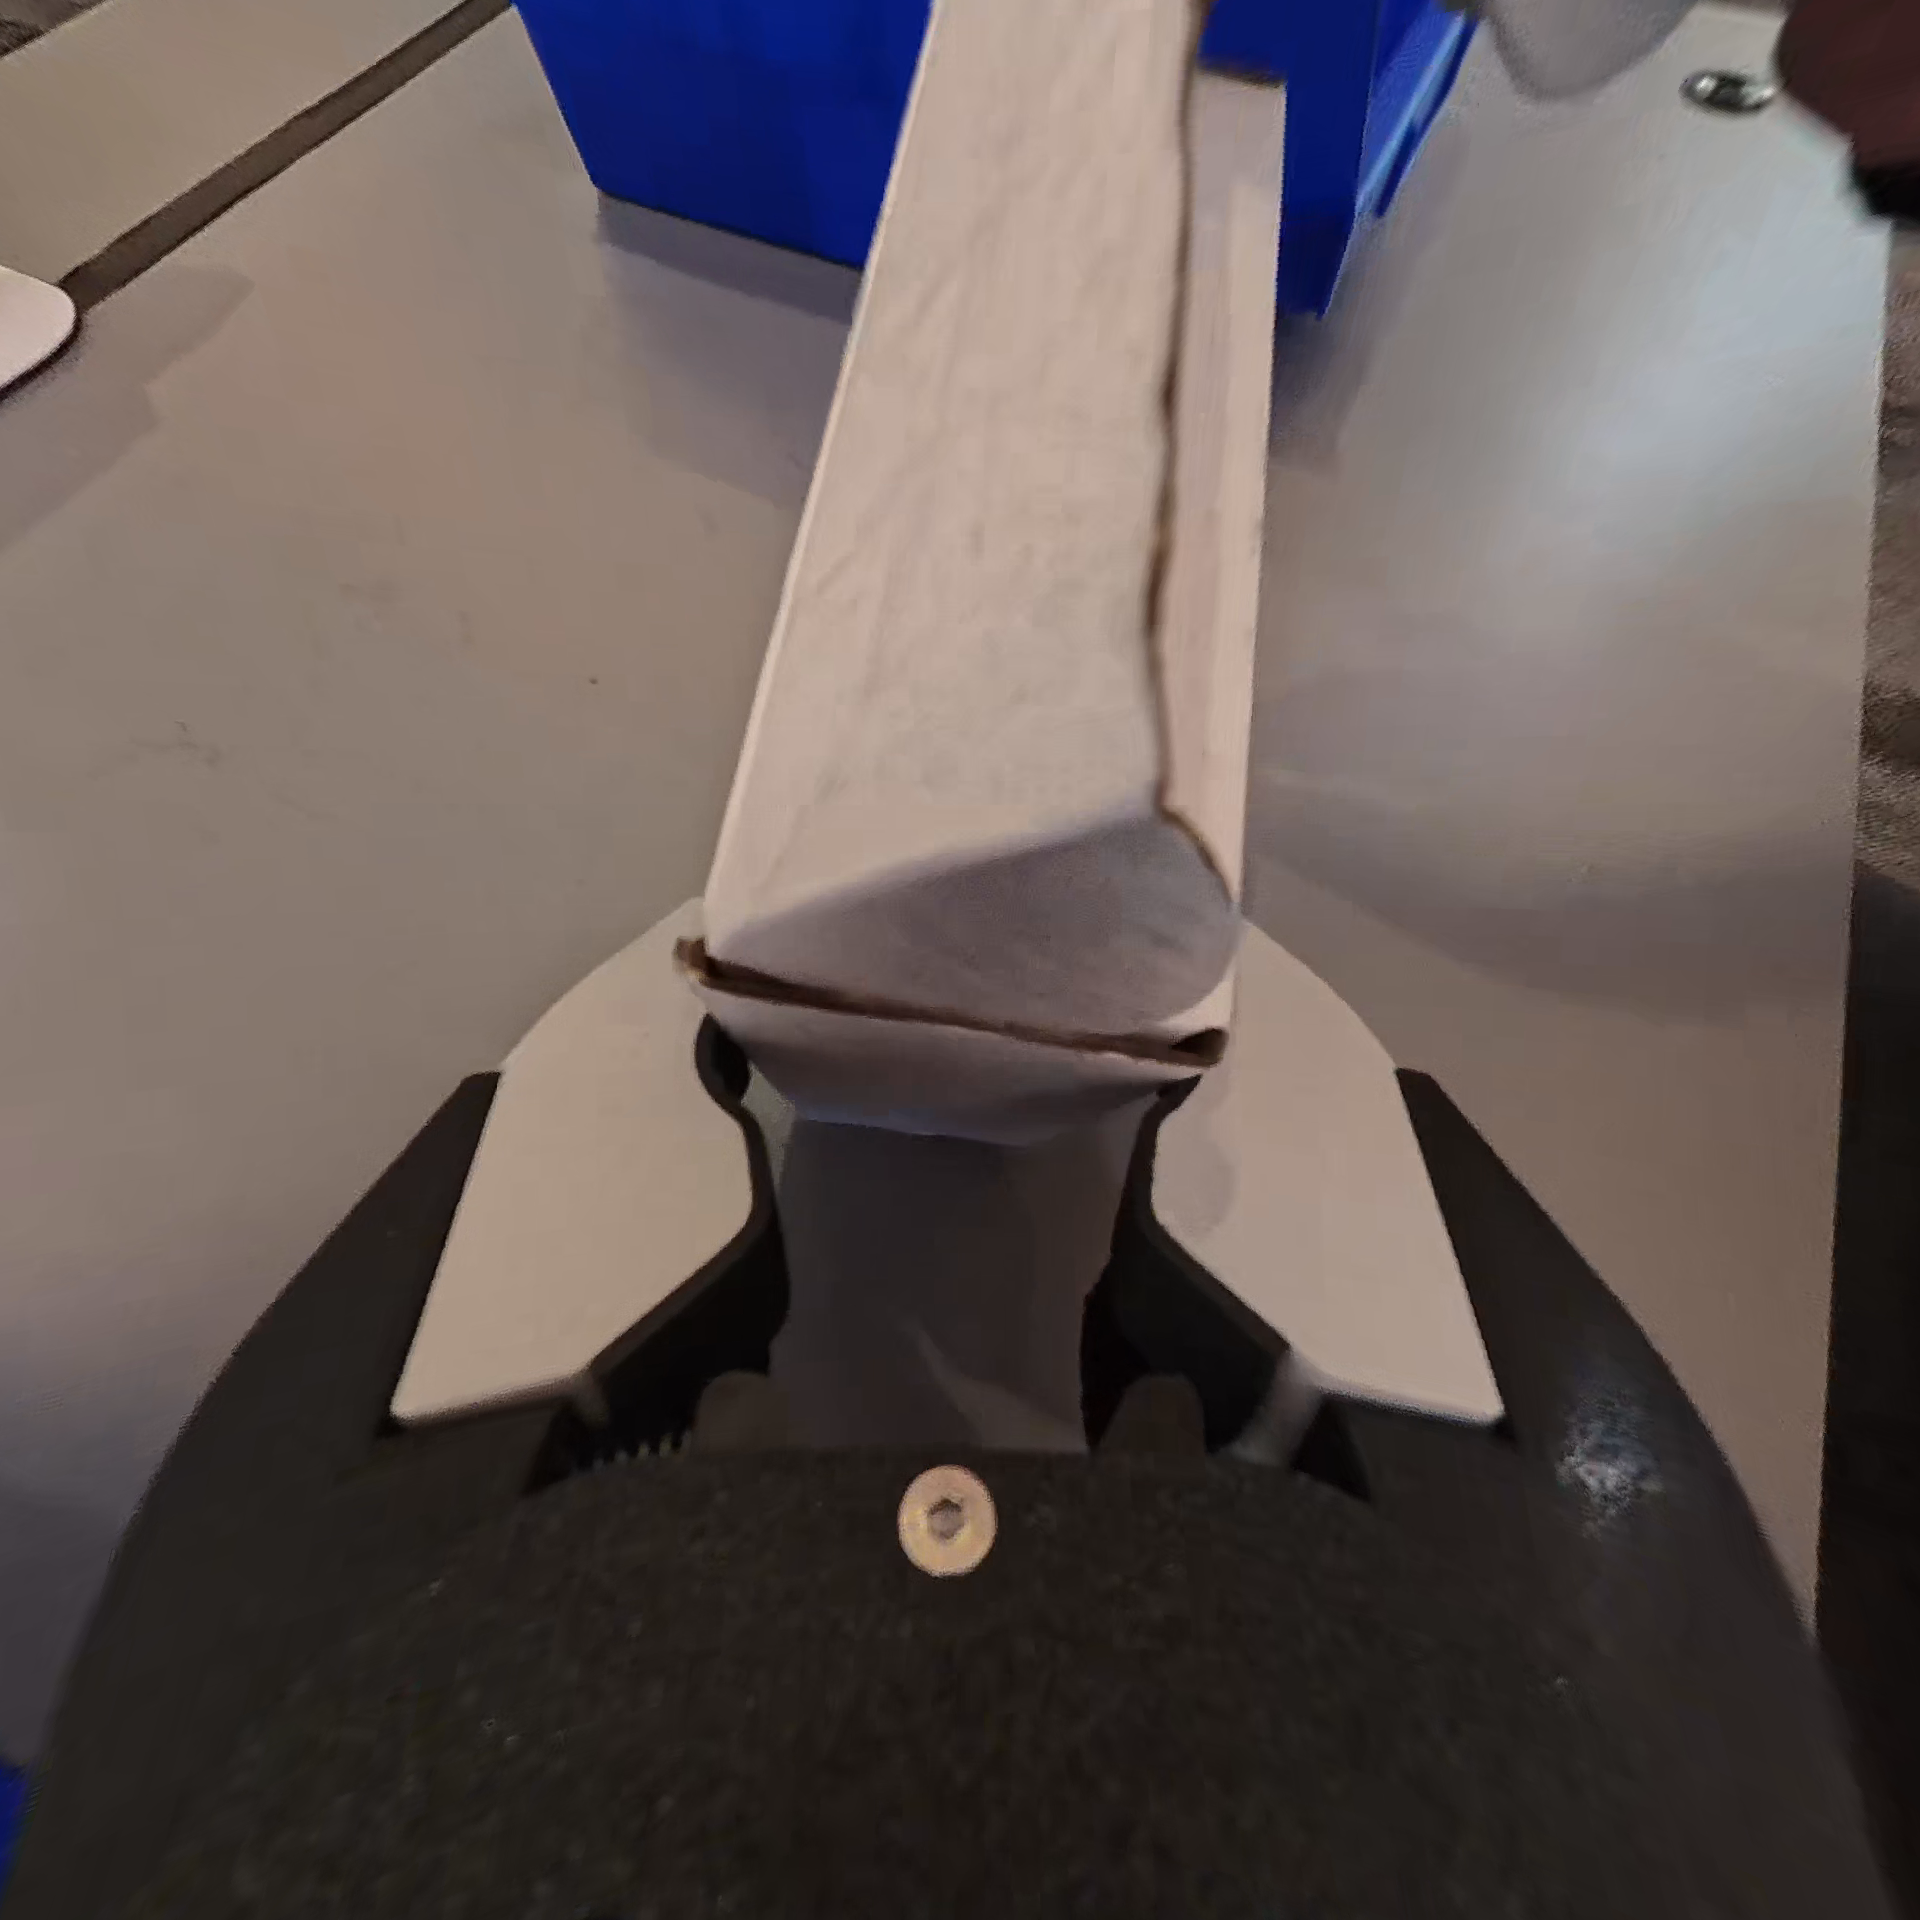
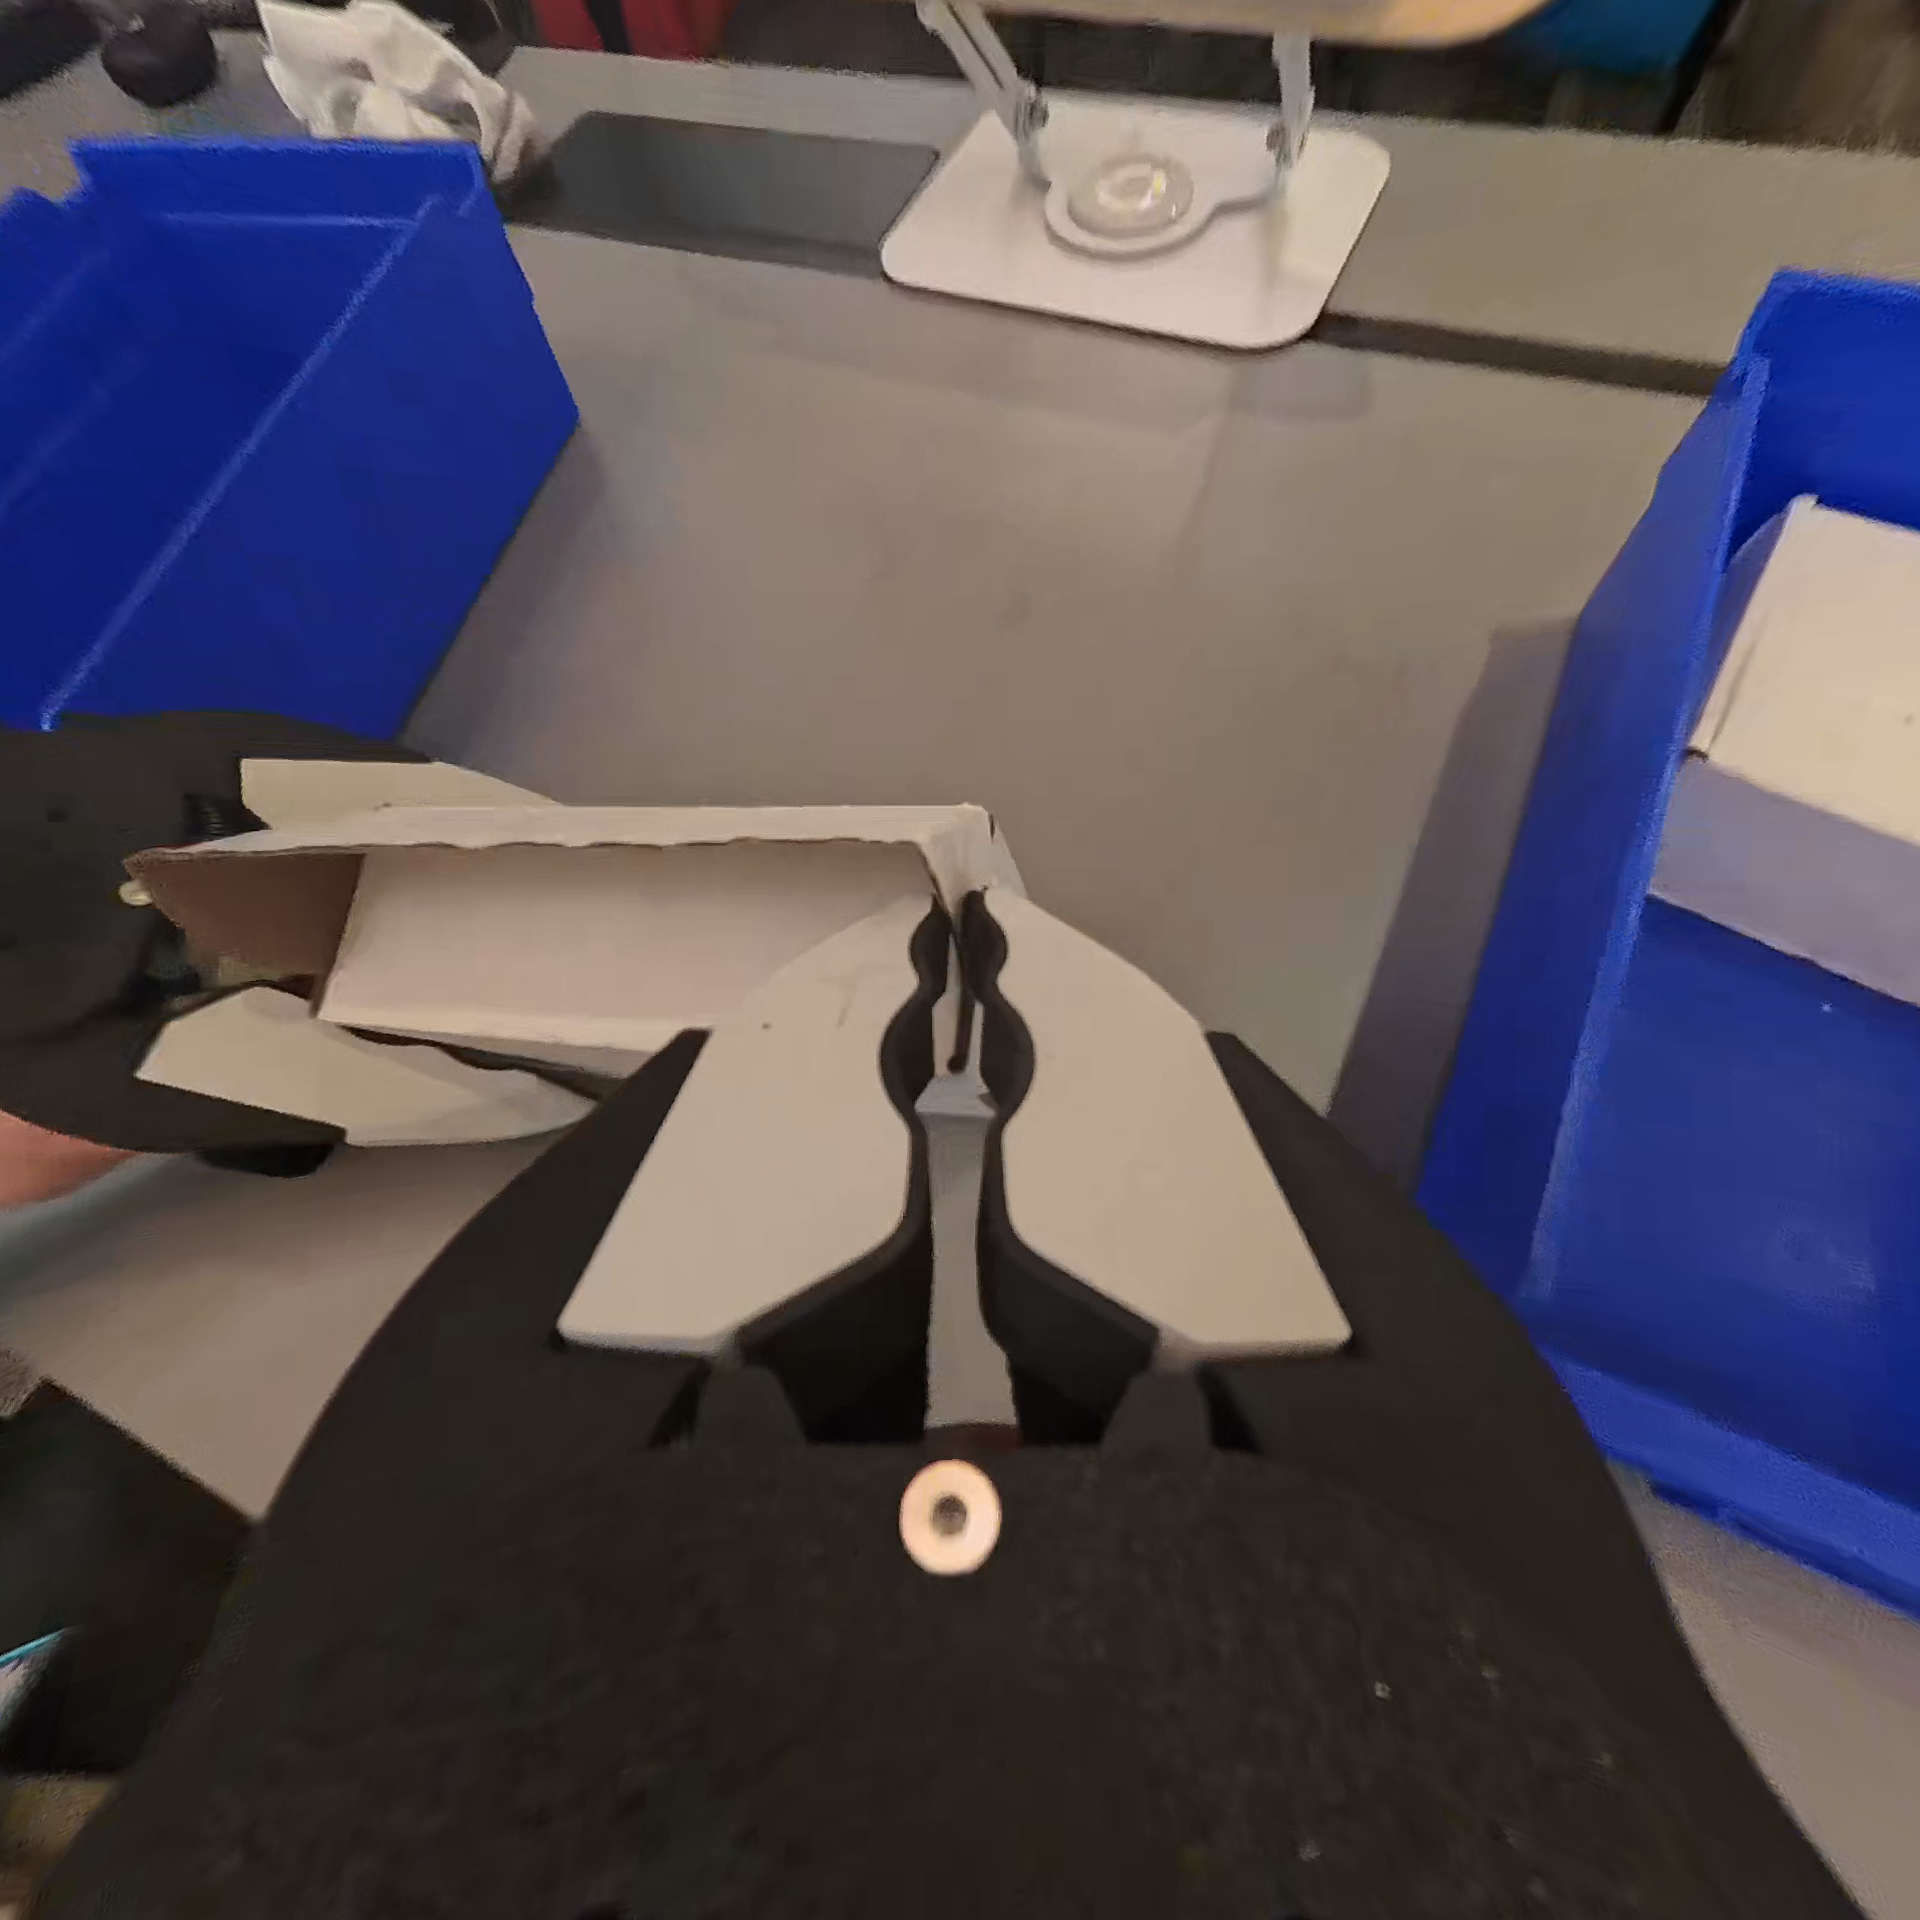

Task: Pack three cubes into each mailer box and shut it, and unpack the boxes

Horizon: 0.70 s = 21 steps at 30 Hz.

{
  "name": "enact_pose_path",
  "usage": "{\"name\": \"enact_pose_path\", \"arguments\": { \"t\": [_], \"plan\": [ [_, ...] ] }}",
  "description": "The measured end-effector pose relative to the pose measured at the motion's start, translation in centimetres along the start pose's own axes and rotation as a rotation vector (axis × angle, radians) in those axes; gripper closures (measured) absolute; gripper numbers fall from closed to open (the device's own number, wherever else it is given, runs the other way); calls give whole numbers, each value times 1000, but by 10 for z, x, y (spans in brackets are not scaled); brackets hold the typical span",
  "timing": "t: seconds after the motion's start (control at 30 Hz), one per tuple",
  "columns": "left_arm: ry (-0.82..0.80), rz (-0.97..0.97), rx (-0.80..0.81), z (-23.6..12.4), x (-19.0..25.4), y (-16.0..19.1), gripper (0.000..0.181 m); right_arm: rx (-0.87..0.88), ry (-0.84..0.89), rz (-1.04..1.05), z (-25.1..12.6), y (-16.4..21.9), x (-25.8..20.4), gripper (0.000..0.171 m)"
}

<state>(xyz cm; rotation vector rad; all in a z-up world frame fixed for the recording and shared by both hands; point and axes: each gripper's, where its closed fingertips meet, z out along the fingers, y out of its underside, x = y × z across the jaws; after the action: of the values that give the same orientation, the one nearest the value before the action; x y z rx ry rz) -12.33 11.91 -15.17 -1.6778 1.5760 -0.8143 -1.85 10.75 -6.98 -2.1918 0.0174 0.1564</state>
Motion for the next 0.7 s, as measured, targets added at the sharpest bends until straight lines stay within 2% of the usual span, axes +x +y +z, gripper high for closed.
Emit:
{"name": "enact_pose_path", "arguments": {
  "t": [0.1,0.5,0.7],
  "plan": [
    [1,-3,-20,1,3,0,105,-101,33,0,-1,-1,2,169],
    [5,9,-66,1,0,4,107,-382,-51,32,4,-6,1,169],
    [41,-21,-63,3,-1,3,107,-400,-12,-6,9,-1,7,170]
  ]
}}
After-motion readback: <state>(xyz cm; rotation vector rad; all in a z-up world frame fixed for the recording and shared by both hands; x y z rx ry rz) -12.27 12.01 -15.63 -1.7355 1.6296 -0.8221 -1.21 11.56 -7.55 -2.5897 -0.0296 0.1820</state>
